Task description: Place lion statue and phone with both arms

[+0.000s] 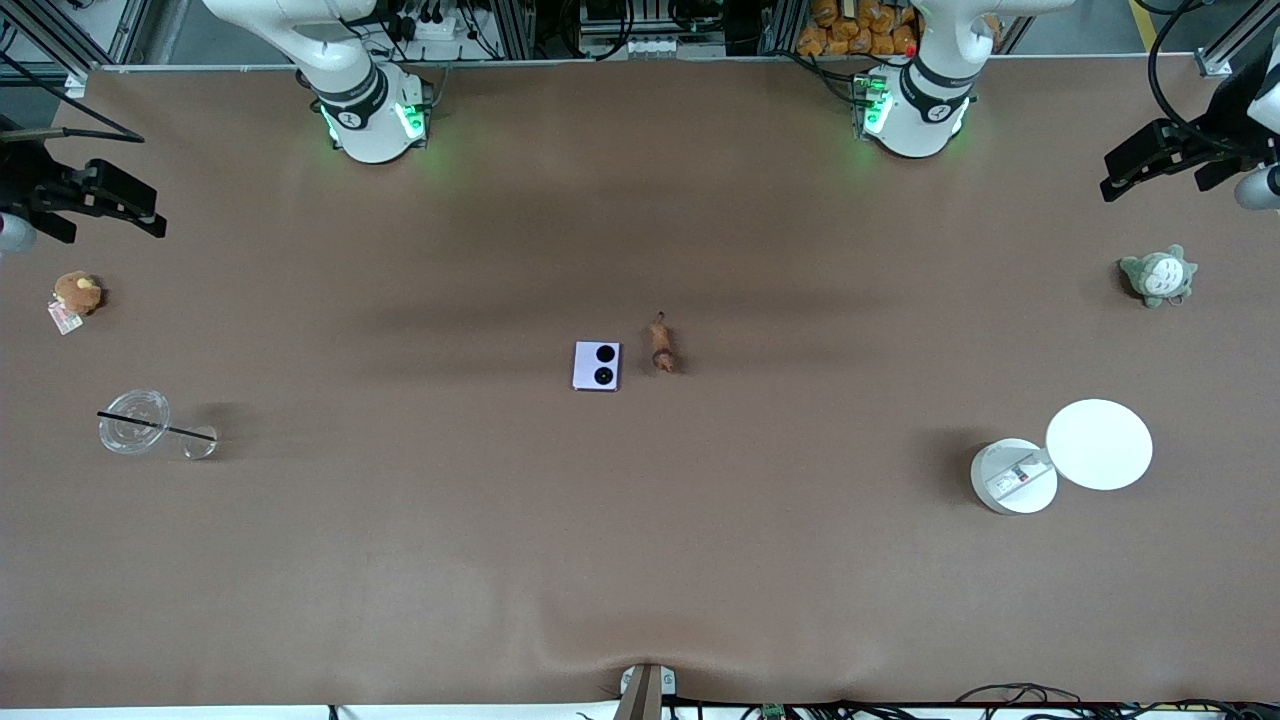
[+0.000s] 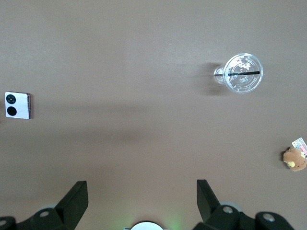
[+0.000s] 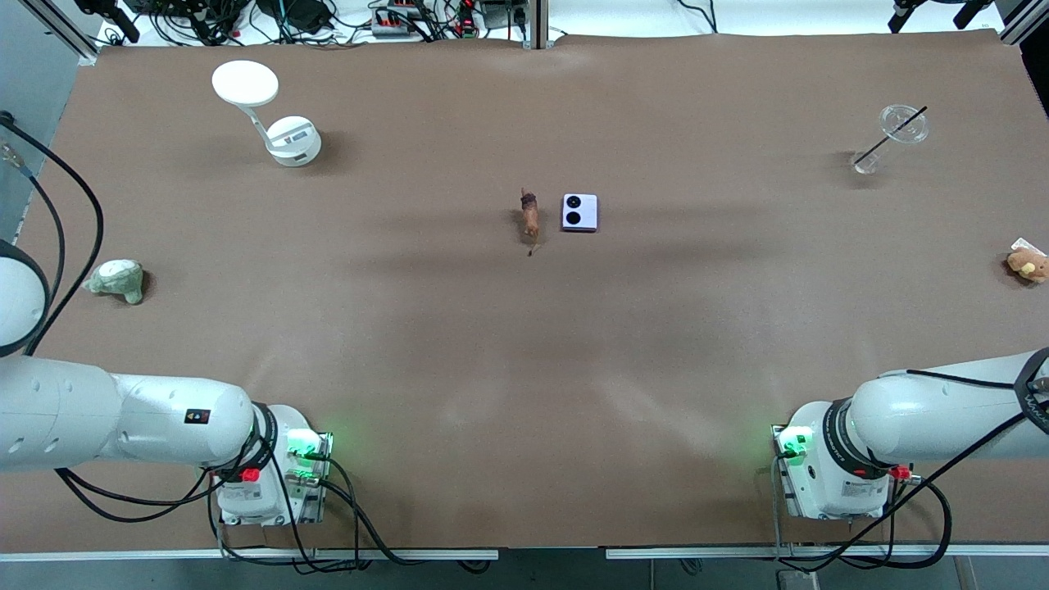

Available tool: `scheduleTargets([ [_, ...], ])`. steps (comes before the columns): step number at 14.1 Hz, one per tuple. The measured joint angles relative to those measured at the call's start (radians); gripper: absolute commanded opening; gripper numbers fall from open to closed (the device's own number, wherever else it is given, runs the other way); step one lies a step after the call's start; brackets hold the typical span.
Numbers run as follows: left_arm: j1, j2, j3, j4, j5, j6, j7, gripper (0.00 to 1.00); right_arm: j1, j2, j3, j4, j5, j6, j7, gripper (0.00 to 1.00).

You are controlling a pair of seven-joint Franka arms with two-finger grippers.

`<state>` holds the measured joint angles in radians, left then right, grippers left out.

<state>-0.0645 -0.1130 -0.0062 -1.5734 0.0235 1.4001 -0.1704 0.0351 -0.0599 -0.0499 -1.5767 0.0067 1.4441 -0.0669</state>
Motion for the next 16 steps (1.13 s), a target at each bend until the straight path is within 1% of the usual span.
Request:
scheduleTargets([
  [10, -0.001, 0.0, 0.0, 0.02, 0.0, -0.007, -0.001, 1.0, 0.0, 0.0, 0.001, -0.002, 0.0, -0.001, 0.0, 1.0],
  [12, -0.008, 0.004, -0.008, 0.019, -0.001, -0.012, -0.025, 1.0, 0.0, 0.0, 0.001, -0.003, 0.0, -0.001, 0.0, 1.0],
  [13, -0.011, 0.011, -0.027, 0.017, -0.001, -0.014, -0.043, 1.0, 0.0, 0.001, 0.001, -0.003, 0.0, -0.001, 0.0, 1.0],
  [16, -0.02, 0.06, -0.121, 0.013, -0.002, -0.012, -0.141, 1.0, 0.0, 0.001, 0.001, -0.004, 0.0, -0.002, 0.0, 1.0],
])
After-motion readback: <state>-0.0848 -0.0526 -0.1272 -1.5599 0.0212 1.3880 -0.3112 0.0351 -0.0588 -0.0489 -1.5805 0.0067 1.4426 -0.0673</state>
